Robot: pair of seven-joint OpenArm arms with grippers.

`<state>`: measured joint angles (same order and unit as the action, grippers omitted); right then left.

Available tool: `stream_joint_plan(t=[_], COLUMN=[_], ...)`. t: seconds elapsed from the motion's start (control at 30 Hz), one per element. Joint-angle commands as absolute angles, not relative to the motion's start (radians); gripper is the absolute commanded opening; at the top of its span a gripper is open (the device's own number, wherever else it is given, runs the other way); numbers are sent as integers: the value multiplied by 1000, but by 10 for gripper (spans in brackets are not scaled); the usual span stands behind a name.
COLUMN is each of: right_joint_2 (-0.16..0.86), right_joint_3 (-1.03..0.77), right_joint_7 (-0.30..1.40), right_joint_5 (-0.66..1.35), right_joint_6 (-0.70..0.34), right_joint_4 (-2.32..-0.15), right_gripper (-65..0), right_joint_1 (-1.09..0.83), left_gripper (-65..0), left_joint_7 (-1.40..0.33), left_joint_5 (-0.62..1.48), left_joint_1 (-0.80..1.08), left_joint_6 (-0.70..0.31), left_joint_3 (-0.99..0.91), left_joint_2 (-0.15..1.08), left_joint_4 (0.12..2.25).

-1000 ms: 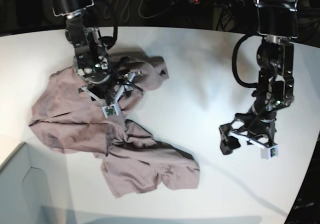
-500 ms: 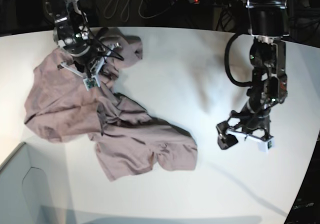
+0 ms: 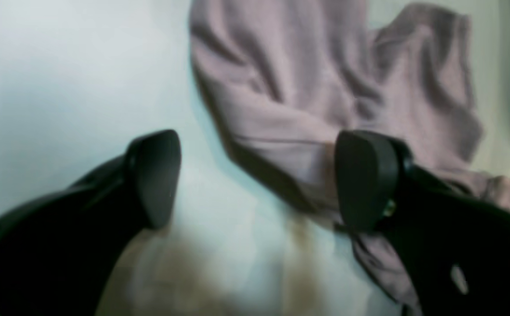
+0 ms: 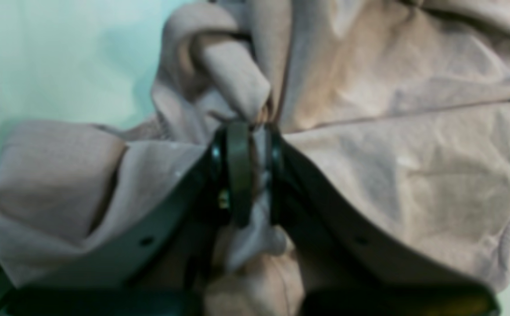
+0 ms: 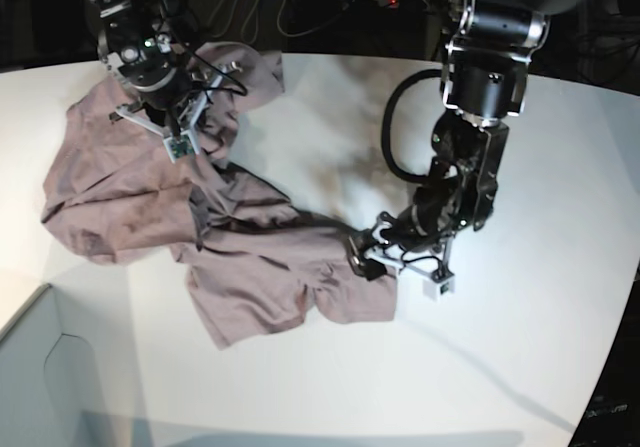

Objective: Layout the t-shirt on the table in an organized manner, then fold the t-shirt properly
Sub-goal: 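Grasp the shirt with both grippers and lift it off the table, then lower the shirt and regrasp a hem corner with the left gripper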

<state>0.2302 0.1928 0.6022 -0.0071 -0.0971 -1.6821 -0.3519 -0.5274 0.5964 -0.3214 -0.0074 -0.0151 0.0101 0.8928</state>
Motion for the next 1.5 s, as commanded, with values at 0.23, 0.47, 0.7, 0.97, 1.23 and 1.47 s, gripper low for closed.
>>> stream_joint_plan(t=[0.23,0.47,0.7,0.97,1.23,1.47], right_joint_2=[236,240,259,259,252,254], right_joint_3=[191,193,151,53,-15,-25], right_joint_7=[584,576,547,510,509,509], right_joint_5=[-5,-5,-7,-7,-5,-5], right_joint_6=[-93,-91,-93,-93,-93,-94], right_joint_4=[-1701,-1701,-1701,-1701,-1705,-1784], right_gripper=[-650,-650,-650,-650,-650,-650], right_joint_1=[-355,-346,-326,-303,-300,-292], left_gripper=[-318,-635,-649,-649,-649,-649], left_joint_7=[-400,-357,-361,-361,-360,-355], left_joint_5=[596,604,677,751,751,751], left_joint_1=[-384,-381,-326,-326,-360,-453], left_joint_6=[-5,-5,5,7,7,7], left_joint_3=[-12,-19,-21,-21,-45,-41], left_joint_2=[-51,-45,101,216,225,214], left_joint_4=[820,889,1274,1567,1716,1821])
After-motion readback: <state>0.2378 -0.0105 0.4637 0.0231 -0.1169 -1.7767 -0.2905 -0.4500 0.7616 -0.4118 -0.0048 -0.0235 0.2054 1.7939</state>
